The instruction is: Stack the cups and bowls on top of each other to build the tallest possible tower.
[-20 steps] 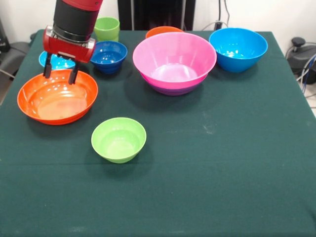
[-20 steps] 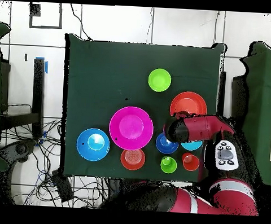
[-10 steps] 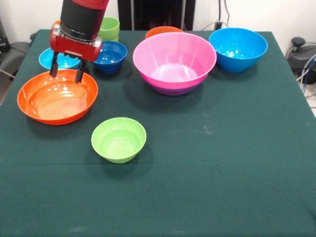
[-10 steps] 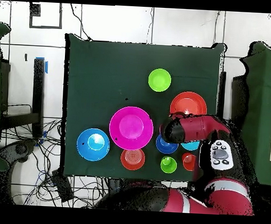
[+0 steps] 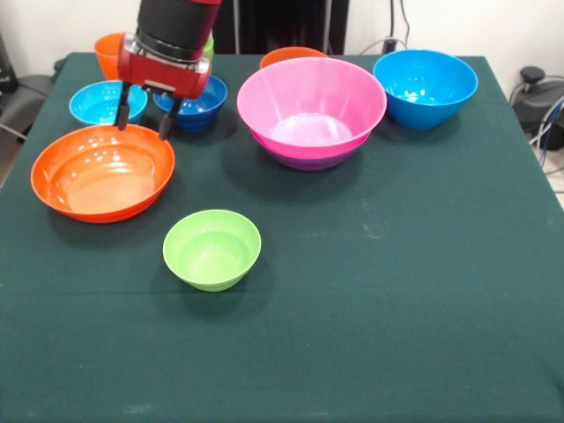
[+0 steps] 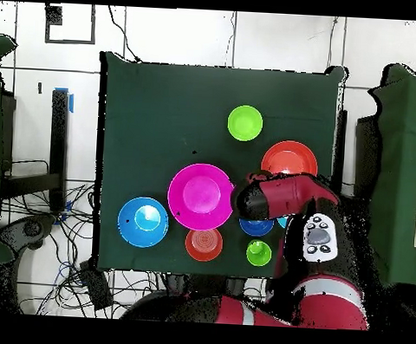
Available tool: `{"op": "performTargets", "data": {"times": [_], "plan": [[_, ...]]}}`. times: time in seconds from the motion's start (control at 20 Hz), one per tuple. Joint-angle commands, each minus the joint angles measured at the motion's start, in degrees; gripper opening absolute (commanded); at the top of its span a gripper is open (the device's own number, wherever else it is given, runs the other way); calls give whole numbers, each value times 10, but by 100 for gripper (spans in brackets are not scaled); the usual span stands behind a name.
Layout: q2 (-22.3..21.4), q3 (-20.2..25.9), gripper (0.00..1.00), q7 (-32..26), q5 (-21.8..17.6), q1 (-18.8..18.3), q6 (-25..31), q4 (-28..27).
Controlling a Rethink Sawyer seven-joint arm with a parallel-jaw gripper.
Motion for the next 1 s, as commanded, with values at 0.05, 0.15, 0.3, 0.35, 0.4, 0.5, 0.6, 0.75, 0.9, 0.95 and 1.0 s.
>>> {"op": "performTargets", "data": {"times": [0.05,0.15,0.3,0.35,0.4,0.5,0.6,0.75,0.9,0.95,1.0], "plan": [[13,19,100,44,21,23,39,18],[15,15,100,44,23,26,35,18],[20,9,100,48,25,32,30,16],[25,7,100,51,24,34,24,13],[32,4,100,55,21,36,15,9],[47,-2,100,64,17,41,-1,1],[55,-7,100,69,17,45,-10,-4],[58,-15,100,73,17,54,-17,-7],[59,-23,100,75,18,60,-23,-7],[59,-25,100,75,18,62,-25,-8],[58,-26,100,74,19,63,-25,-8]]}}
